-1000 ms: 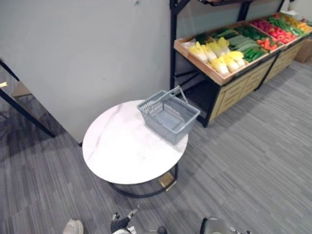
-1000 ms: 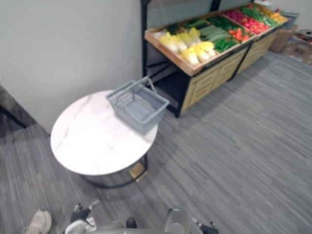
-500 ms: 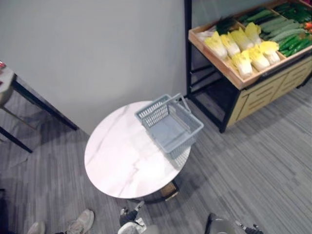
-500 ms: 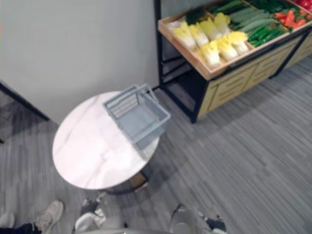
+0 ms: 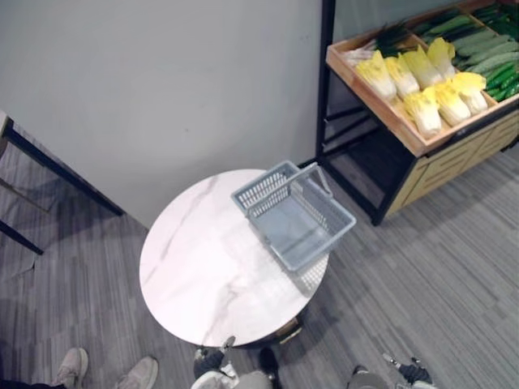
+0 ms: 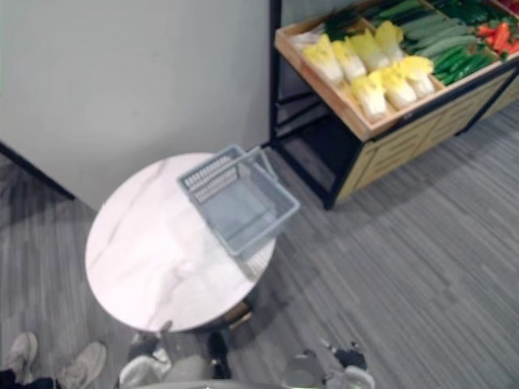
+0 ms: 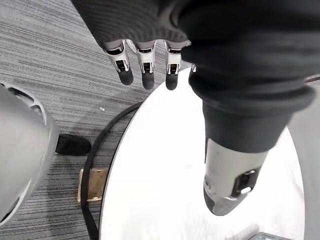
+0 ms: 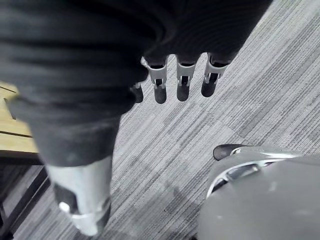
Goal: Pick vegetable in the basket
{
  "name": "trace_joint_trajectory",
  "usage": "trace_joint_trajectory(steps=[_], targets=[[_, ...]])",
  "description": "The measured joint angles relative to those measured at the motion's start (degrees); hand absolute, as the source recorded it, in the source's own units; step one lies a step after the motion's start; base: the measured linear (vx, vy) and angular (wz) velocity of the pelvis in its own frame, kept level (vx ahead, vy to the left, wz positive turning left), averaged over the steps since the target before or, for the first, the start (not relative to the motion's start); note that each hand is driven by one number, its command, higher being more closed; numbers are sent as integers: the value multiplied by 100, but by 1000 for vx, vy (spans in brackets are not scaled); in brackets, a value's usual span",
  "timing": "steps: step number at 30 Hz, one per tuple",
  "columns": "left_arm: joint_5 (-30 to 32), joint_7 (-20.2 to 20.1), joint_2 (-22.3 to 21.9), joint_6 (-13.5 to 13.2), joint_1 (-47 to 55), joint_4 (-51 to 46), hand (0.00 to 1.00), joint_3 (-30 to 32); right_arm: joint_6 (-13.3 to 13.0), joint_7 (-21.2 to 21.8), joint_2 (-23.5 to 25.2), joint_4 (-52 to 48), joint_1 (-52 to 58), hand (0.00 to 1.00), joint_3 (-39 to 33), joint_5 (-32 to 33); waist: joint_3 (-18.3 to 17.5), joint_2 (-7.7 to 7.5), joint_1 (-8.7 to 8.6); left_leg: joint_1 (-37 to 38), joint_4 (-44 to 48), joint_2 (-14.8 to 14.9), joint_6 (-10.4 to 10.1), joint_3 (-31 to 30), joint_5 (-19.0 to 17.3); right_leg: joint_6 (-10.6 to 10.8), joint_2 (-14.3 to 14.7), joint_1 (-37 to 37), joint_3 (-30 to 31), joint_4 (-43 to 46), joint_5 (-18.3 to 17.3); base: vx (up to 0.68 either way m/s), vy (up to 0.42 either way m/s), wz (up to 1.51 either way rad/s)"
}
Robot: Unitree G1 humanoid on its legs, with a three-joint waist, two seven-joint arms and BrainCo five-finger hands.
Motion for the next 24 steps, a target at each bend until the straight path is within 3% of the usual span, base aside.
trace_joint_trajectory(steps=[5,9,11,15,17,20,21,22,24], targets=[[3,2,120,1,3,3,0,-417,10,-14,-12,41,-12,0,2,-161,-26,0,-25,36,-322,-83,-1,-55,128,10,10,-119,-37,71,-2,9,18,1],[15,-19,198,3,-25,-9,0,-451,18,-10,-12,57,-16,0,24,-178,41,-105,-31,51,-334,-152,12,-251,141,44,-92,-148,-67,490,-85,24,-8,27],[15,-20,290,4,-25,-12,0,-487,16,-1,-7,54,-18,0,186,-192,66,-151,-39,61,-347,-167,3,-549,137,43,-107,-323,371,1191,-85,-18,-12,63],[12,20,411,1,44,-20,0,-477,7,2,-28,34,-118,0,391,-221,92,-254,24,94,-482,-184,-31,-840,163,-14,-146,-414,819,1576,-114,-29,-34,46],[10,76,435,1,123,-21,0,-504,5,8,-16,-7,-206,0,489,-228,71,-233,19,-29,-483,-199,-70,-977,186,-93,-49,-395,1089,1424,-179,-39,-36,27],[8,93,472,2,146,-54,0,-545,13,24,12,-5,-230,0,528,-349,60,-258,138,-248,-478,-161,-204,-1039,275,64,43,-169,1099,671,-395,-18,-67,9],[2,92,476,4,135,-12,0,-542,20,40,-1,12,-267,0,602,-418,81,-251,180,-339,-439,-90,-274,-1058,360,128,116,-79,977,358,-486,-32,-196,4],[-16,84,460,9,167,20,0,-546,31,45,-15,24,-306,0,676,-438,99,-174,155,-426,-375,52,-240,-1142,504,99,274,-70,890,318,-425,-36,-214,9],[-193,78,429,15,181,57,0,-538,41,65,-10,32,-303,0,726,-440,102,-163,153,-481,-240,203,-281,-1223,559,60,428,-58,820,321,-419,-35,-173,14]])
